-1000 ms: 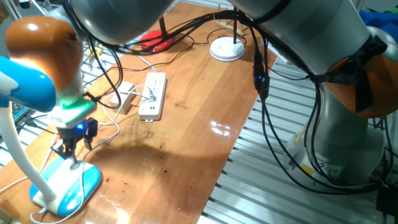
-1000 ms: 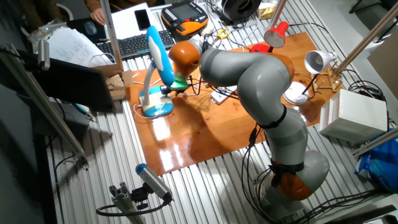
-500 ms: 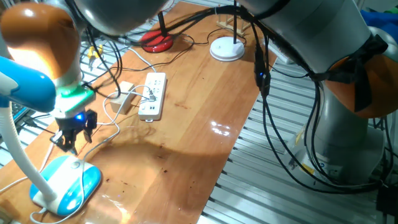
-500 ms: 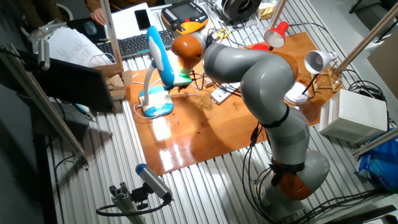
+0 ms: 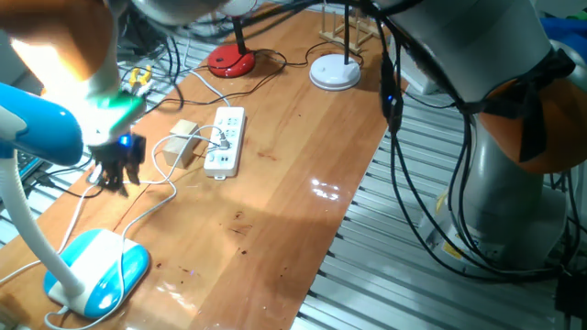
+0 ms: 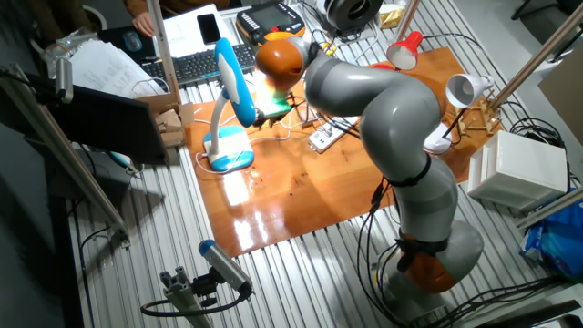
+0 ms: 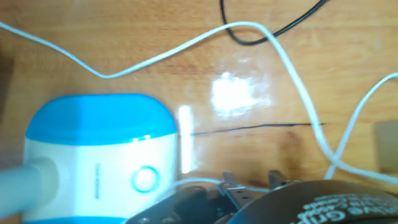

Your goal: Plug in the power cord of the desk lamp, turn on the socket, and light up the desk lamp

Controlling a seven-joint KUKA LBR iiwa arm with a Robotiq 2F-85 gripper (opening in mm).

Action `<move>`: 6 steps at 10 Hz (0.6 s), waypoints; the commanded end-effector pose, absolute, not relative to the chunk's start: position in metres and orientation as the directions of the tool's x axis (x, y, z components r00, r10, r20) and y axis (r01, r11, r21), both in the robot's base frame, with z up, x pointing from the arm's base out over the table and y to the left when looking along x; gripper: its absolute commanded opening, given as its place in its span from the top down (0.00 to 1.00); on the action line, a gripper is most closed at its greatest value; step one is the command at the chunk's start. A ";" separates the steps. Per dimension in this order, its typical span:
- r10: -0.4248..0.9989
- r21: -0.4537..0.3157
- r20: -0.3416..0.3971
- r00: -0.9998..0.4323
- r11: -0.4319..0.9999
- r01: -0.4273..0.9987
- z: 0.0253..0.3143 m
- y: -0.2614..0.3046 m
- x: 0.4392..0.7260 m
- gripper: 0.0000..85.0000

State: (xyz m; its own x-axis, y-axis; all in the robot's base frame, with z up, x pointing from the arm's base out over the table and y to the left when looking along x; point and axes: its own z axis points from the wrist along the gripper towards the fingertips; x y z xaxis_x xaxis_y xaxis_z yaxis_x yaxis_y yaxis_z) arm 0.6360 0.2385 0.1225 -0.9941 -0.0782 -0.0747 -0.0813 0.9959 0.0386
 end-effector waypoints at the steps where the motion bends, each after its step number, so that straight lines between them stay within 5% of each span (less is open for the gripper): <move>1: -0.114 0.039 -0.073 -0.991 0.992 -0.117 0.129 0.191 0.635 0.80; 2: -0.143 0.038 -0.072 -0.987 0.989 -0.146 0.135 0.174 0.632 1.00; 6: -0.231 0.083 -0.055 -0.971 0.969 -0.235 0.122 0.129 0.618 1.00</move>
State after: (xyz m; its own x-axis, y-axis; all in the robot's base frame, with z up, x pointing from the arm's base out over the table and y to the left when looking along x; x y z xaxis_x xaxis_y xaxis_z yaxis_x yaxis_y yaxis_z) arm 0.6160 0.1753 0.1207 -0.9698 -0.2393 -0.0476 -0.2427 0.9660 0.0888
